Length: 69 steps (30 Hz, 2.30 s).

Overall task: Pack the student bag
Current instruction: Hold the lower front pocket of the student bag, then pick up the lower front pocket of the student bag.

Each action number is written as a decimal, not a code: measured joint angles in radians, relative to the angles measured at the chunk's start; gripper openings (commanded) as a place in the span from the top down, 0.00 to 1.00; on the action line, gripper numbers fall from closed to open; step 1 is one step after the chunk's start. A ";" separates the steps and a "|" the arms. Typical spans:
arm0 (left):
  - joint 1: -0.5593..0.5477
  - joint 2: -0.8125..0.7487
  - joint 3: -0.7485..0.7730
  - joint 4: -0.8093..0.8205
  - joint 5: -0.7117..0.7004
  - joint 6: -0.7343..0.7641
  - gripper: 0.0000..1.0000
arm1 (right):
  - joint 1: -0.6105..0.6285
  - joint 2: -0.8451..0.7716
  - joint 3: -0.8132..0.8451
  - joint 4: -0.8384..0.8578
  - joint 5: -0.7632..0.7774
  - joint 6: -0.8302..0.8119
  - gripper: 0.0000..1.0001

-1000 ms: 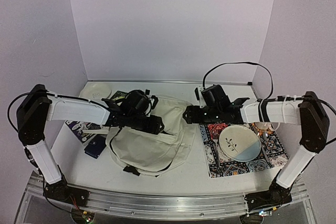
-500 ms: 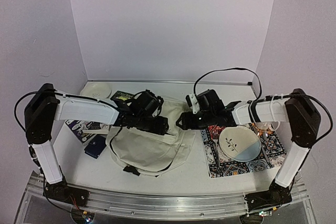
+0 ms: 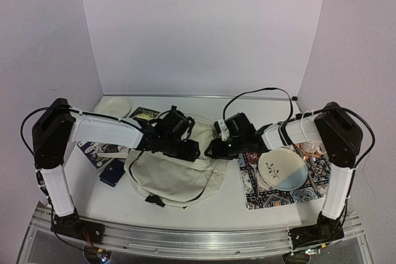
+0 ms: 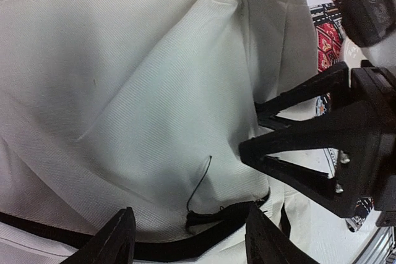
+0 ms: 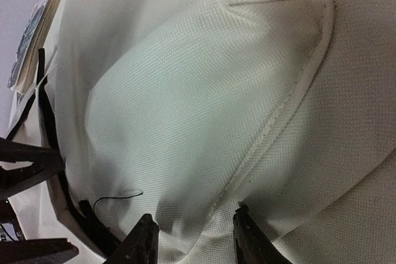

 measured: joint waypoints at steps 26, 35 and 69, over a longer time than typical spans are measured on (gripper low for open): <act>0.003 -0.008 0.008 -0.036 -0.013 0.065 0.47 | 0.004 -0.099 -0.002 0.044 -0.070 -0.004 1.00; -0.002 -0.035 -0.074 -0.006 0.011 0.027 0.42 | 0.013 -0.114 -0.008 0.045 -0.084 -0.031 1.00; 0.048 -0.032 -0.099 0.232 0.266 -0.192 0.59 | 0.013 -0.128 -0.020 0.084 -0.091 -0.060 1.00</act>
